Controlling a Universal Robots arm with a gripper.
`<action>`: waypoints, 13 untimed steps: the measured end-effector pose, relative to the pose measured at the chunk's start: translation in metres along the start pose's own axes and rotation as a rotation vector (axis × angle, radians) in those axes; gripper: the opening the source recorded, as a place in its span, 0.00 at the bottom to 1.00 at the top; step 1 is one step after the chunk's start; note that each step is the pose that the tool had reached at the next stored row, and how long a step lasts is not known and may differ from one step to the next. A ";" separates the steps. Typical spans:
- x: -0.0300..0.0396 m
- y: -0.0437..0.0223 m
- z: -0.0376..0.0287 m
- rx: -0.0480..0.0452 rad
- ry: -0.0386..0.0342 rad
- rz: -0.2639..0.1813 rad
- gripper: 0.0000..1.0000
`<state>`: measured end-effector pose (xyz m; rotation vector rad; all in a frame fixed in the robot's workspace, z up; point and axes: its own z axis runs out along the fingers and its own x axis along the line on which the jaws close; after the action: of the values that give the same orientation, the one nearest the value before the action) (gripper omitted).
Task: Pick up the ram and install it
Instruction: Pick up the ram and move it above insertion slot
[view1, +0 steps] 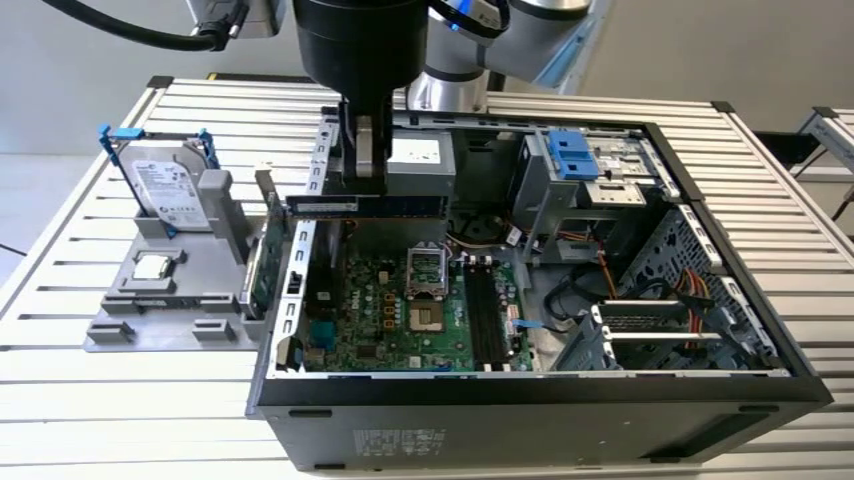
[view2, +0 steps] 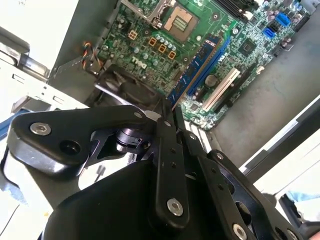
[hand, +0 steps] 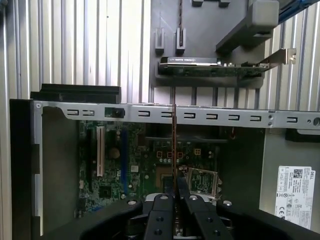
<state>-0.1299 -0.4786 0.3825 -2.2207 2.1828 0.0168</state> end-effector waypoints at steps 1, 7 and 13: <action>0.0000 -0.0012 0.0000 0.0000 0.0000 0.000 0.00; 0.0002 -0.0081 0.0001 0.0000 0.0000 0.000 0.00; 0.0003 -0.0150 0.0002 0.0000 0.0000 0.000 0.00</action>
<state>-0.1149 -0.4786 0.3825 -2.2207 2.1828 0.0168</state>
